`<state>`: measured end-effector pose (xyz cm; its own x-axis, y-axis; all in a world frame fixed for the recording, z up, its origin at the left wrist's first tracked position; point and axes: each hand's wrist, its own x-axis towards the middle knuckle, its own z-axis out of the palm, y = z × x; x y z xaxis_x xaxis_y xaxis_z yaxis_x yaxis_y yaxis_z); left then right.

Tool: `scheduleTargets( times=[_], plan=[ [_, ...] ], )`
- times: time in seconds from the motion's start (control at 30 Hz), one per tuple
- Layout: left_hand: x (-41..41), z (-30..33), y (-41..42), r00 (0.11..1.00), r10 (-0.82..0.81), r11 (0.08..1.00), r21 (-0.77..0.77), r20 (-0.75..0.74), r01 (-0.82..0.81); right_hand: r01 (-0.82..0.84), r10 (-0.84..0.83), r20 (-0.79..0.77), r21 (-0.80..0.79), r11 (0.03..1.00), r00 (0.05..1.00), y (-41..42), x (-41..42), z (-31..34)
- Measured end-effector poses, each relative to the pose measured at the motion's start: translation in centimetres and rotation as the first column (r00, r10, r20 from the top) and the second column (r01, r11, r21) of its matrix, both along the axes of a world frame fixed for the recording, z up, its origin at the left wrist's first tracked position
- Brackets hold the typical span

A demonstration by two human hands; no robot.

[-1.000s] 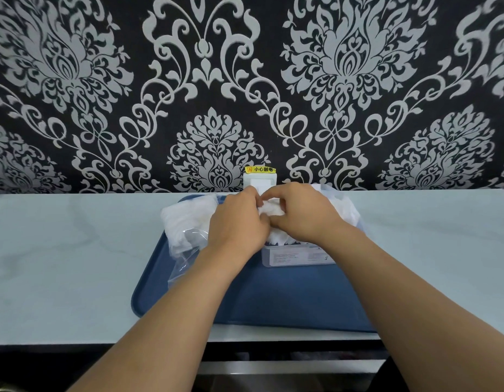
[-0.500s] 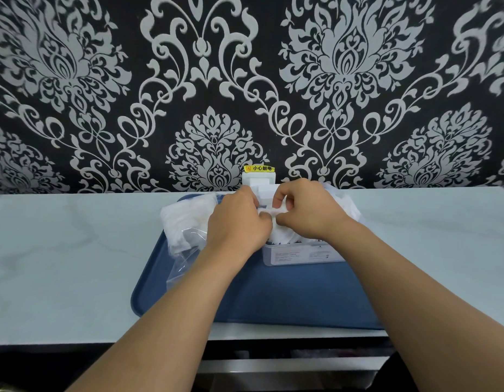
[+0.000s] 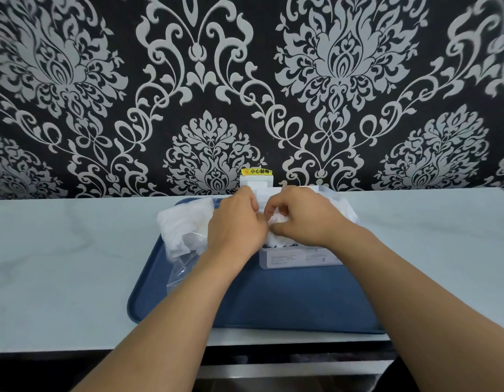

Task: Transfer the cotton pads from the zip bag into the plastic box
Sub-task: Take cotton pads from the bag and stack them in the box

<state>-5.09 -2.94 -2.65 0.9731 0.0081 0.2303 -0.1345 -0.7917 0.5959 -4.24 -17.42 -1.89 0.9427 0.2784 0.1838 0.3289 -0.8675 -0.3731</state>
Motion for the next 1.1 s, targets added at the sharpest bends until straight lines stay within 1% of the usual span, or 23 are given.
scheduleTargets(
  times=[0.1, 0.17, 0.27, 0.37, 0.47, 0.57, 0.67, 0.77, 0.83, 0.97, 1.1],
  plan=[
    [0.0, 0.2, 0.1, 0.999, -0.026, 1.000, 0.007, 0.024, 0.026, 0.012, -0.011, 0.008, -0.073, 0.997, 1.000, 0.4, -0.2, 0.1],
    [0.0, 0.1, 0.2, 0.999, -0.038, 0.997, 0.068, 0.028, 0.036, 0.030, -0.030, 0.004, -0.120, 0.992, 1.000, 0.7, -0.5, 0.2],
    [-0.1, 0.3, 0.1, 0.999, -0.039, 0.981, 0.189, 0.000, 0.038, 0.013, -0.013, -0.002, -0.171, 0.985, 1.000, 0.8, -1.1, 0.6],
    [-0.2, 0.7, -0.1, 0.999, -0.031, 0.966, 0.255, -0.019, 0.035, 0.003, -0.002, 0.006, -0.266, 0.964, 1.000, 0.7, -1.7, 1.1],
    [-0.1, 0.9, -0.3, 1.000, -0.027, 0.955, 0.294, -0.013, 0.029, -0.043, 0.034, -0.037, -0.256, 0.966, 0.999, 0.7, -1.5, 1.0],
    [0.0, 0.7, -0.3, 0.998, -0.036, 0.958, 0.284, -0.042, 0.047, -0.017, 0.002, -0.053, -0.267, 0.964, 0.999, 0.8, -0.9, 0.6],
    [0.2, 0.5, -0.2, 0.996, -0.049, 0.974, 0.218, -0.068, 0.063, 0.021, -0.030, -0.025, -0.302, 0.953, 0.999, 1.1, -0.6, 0.5],
    [0.4, 0.3, -0.1, 0.993, -0.072, 0.981, 0.175, -0.090, 0.087, 0.023, -0.029, -0.019, -0.258, 0.966, 0.999, 1.3, -0.5, 0.5],
    [0.4, 0.2, 0.0, 0.993, -0.073, 0.984, 0.157, -0.093, 0.087, 0.004, -0.015, -0.044, -0.251, 0.968, 0.999, 1.3, -0.5, 0.7],
    [0.6, -0.2, -0.1, 0.994, -0.071, 0.986, 0.143, -0.086, 0.083, -0.040, 0.008, -0.097, -0.331, 0.943, 0.995, 1.2, -0.4, 0.6],
    [0.8, -0.1, 0.1, 0.995, -0.066, 0.988, 0.131, -0.077, 0.076, -0.059, 0.027, -0.086, -0.392, 0.918, 0.996, 1.3, -0.5, 0.6]
  ],
)
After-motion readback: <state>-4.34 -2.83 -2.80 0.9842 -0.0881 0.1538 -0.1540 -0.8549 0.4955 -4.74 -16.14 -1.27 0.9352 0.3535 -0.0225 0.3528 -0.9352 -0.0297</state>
